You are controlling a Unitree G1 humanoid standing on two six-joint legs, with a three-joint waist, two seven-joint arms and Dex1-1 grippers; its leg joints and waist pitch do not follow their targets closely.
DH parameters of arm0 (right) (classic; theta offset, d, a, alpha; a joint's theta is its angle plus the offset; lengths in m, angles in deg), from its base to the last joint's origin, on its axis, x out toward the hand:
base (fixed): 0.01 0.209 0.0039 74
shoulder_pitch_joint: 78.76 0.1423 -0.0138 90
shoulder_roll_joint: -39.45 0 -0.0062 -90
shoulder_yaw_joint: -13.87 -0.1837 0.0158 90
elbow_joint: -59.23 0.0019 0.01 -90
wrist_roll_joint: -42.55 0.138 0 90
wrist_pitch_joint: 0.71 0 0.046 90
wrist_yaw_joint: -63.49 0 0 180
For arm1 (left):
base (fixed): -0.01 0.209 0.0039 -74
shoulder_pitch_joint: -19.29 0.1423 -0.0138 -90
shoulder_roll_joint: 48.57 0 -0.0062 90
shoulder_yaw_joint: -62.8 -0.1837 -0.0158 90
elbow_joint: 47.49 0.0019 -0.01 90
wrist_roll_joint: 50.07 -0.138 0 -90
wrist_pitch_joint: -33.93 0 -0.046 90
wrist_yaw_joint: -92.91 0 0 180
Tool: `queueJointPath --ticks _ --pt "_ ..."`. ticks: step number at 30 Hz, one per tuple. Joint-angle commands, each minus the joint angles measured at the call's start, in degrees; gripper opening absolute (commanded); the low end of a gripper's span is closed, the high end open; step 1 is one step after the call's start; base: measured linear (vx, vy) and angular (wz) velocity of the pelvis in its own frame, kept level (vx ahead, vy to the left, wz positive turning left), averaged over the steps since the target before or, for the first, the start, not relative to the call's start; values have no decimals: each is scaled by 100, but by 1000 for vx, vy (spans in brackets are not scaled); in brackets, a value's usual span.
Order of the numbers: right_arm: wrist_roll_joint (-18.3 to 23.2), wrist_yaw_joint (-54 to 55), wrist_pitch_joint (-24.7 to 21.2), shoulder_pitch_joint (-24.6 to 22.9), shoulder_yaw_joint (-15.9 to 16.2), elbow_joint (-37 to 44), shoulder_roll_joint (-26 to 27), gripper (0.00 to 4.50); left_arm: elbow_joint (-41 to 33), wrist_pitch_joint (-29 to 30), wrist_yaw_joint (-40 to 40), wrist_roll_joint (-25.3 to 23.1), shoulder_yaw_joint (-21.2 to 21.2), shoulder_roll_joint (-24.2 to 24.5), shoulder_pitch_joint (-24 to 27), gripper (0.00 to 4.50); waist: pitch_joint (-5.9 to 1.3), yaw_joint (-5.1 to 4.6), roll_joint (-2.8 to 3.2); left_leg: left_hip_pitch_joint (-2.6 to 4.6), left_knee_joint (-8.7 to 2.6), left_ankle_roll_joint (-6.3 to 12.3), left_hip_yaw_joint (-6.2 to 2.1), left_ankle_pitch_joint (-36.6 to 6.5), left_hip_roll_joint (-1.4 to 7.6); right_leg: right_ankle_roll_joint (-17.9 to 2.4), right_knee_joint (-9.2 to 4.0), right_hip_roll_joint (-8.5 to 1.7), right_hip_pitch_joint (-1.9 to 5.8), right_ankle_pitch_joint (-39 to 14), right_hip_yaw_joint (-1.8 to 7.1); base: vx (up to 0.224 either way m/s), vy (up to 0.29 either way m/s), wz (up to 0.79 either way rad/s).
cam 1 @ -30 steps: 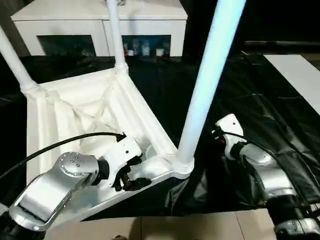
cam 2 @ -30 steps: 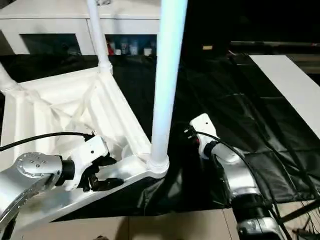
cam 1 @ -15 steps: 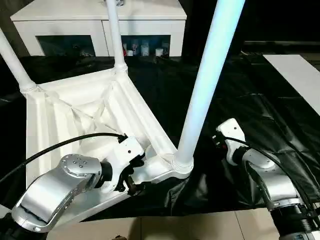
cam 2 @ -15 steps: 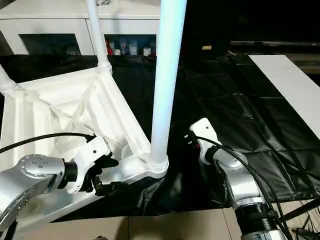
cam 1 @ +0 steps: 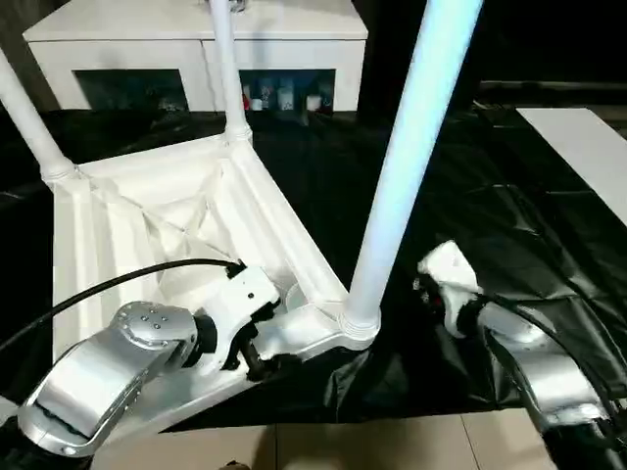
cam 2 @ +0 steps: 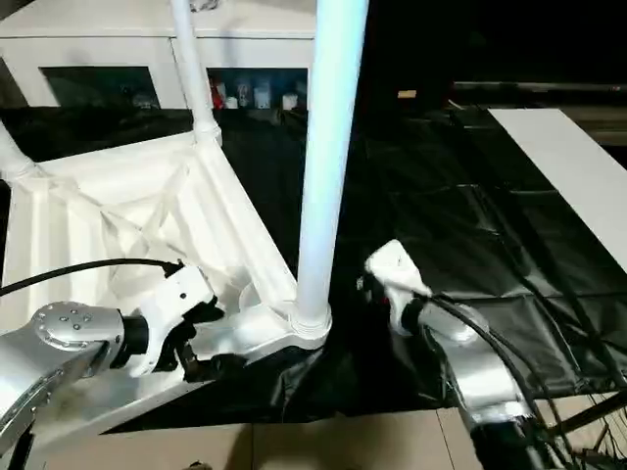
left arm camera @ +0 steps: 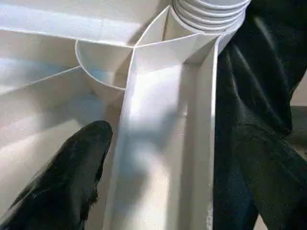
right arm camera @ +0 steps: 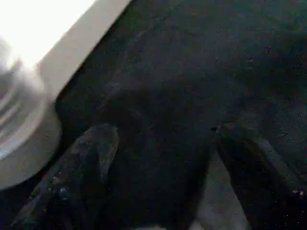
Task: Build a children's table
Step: Rotate table base
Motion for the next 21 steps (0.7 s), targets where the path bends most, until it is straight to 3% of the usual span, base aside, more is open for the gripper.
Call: queueJointPath --ticks 1,4,5,7,8,12,21 --pt "289 -699 27 -142 84 466 -379 368 8 35 -59 -54 -88 21 -48 447 -359 32 36 19 -400 117 -22 -646 75 -1091 -477 -326 313 -289 258 0 0 0" --pt "540 -1283 -59 -303 113 790 -754 368 -17 63 -74 -22 -106 19 -44 447 -352 90 21 18 -401 206 -24 -701 88 -1079 -493 -336 317 -361 259 0 0 0" --pt "615 -1566 -71 -393 108 951 -1016 368 -67 114 -92 25 -88 -8 -47 447 -352 97 54 21 -402 194 -30 -703 86 -1094 -493 -338 307 -411 255 0 0 0" --pt "757 -1839 -141 -472 58 1127 -1243 368 -105 147 -104 69 -81 -26 -43 447 -342 104 13 9 -407 219 -32 -753 90 -1073 -515 -339 326 -565 255 0 0 0" --pt "776 -1880 -149 -481 49 1155 -1274 368 -102 144 -104 70 -86 -25 -40 447 -342 101 47 24 -405 224 -33 -833 94 -1076 -535 -341 306 -708 251 0 0 0" --pt "836 -2016 -162 -506 66 1301 -1424 368 -10 87 -141 0 -174 4 -30 447 -344 88 29 16 -405 238 -43 -850 89 -1042 -555 -345 302 -940 243 0 0 0" --pt "906 -2089 -315 -582 254 1683 -1424 368 388 -150 -329 -340 -542 49 35 447 -375 100 52 19 -399 243 -55 -706 98 -1050 -523 -335 298 -666 240 0 0 0"
